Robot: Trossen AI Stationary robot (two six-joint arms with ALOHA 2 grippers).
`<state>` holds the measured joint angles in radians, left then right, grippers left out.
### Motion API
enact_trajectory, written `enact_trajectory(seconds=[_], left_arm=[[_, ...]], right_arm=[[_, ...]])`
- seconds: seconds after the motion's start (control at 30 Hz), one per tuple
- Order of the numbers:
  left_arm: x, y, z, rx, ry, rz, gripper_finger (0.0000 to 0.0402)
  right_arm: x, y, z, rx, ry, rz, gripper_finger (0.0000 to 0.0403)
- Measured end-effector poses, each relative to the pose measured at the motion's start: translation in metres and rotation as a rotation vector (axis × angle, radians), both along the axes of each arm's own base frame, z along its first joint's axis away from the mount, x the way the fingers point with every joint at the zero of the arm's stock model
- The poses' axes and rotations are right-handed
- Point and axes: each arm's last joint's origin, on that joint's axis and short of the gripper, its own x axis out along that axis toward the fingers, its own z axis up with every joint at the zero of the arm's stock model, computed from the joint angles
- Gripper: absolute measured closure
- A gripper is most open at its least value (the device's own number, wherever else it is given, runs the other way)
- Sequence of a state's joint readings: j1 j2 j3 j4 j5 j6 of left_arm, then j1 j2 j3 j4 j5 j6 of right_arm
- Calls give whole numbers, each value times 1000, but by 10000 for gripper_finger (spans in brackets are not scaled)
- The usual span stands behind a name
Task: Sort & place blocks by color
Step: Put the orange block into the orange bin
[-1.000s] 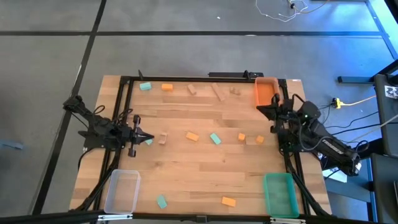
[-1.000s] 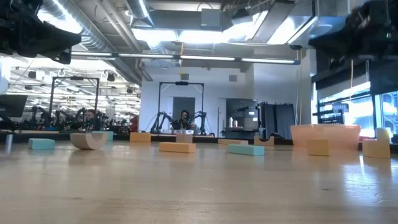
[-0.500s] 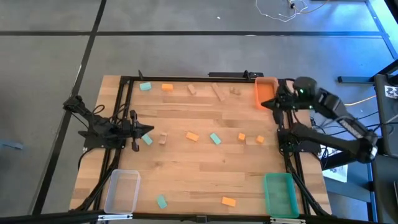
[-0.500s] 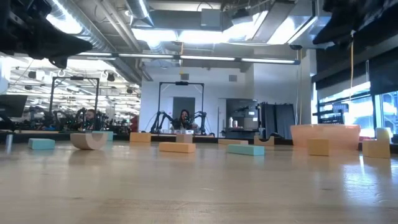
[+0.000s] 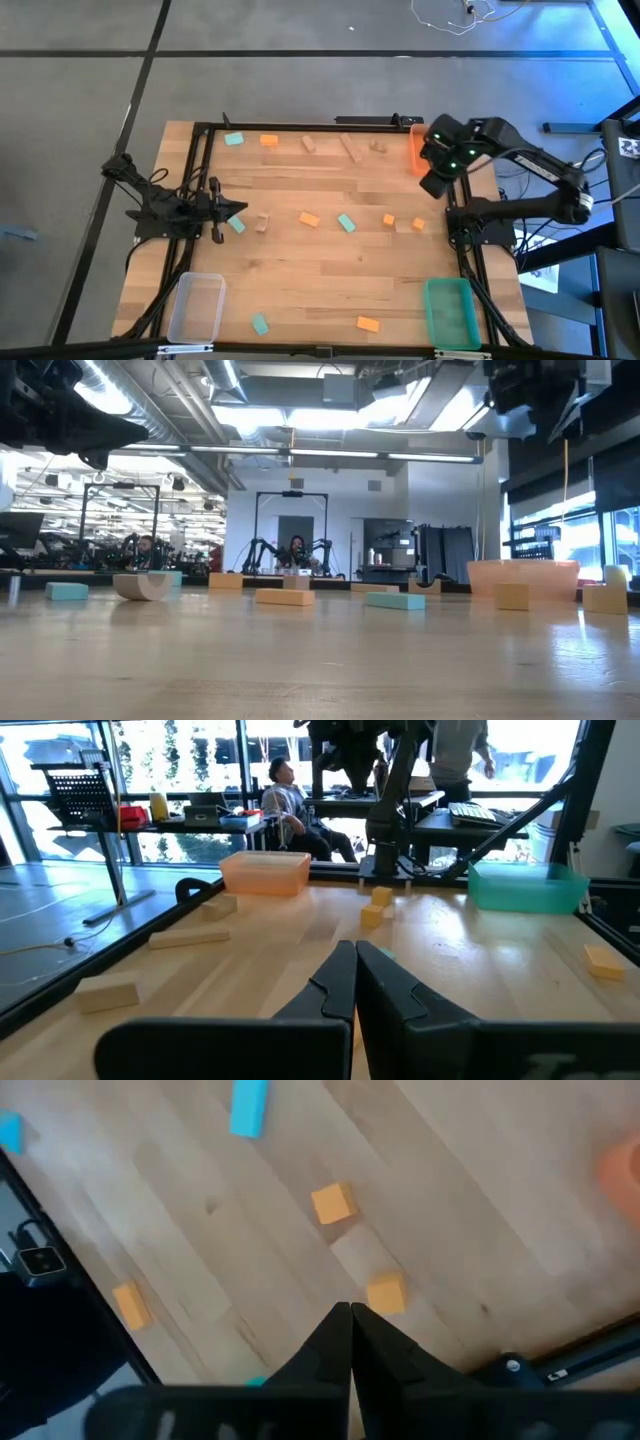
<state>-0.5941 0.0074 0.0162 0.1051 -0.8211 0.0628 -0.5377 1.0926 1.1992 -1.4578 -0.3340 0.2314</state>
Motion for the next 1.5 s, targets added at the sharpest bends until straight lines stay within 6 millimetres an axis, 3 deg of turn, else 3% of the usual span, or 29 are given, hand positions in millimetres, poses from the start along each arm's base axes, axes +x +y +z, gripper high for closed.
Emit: enact_trajectory(seconds=[0.37,0.57,0.87,1.03,1.23,1.5], left_arm=[[0,-1,2,-15,-16,-25,401],[-6,3,31,-34,-3,-33,401],[-6,3,89,37,173,-19,401],[7,-4,113,18,304,1,401],[27,-11,132,-36,478,51,401],[45,-9,141,-177,628,91,401]], right_arm=[[23,-13,-17,56,68,69,293],[31,-17,-21,45,39,141,255],[37,-18,-23,13,-17,244,251],[44,-6,-23,-43,-60,442,251],[57,11,-22,-121,-106,576,251],[67,33,-34,-147,-32,494,251]])
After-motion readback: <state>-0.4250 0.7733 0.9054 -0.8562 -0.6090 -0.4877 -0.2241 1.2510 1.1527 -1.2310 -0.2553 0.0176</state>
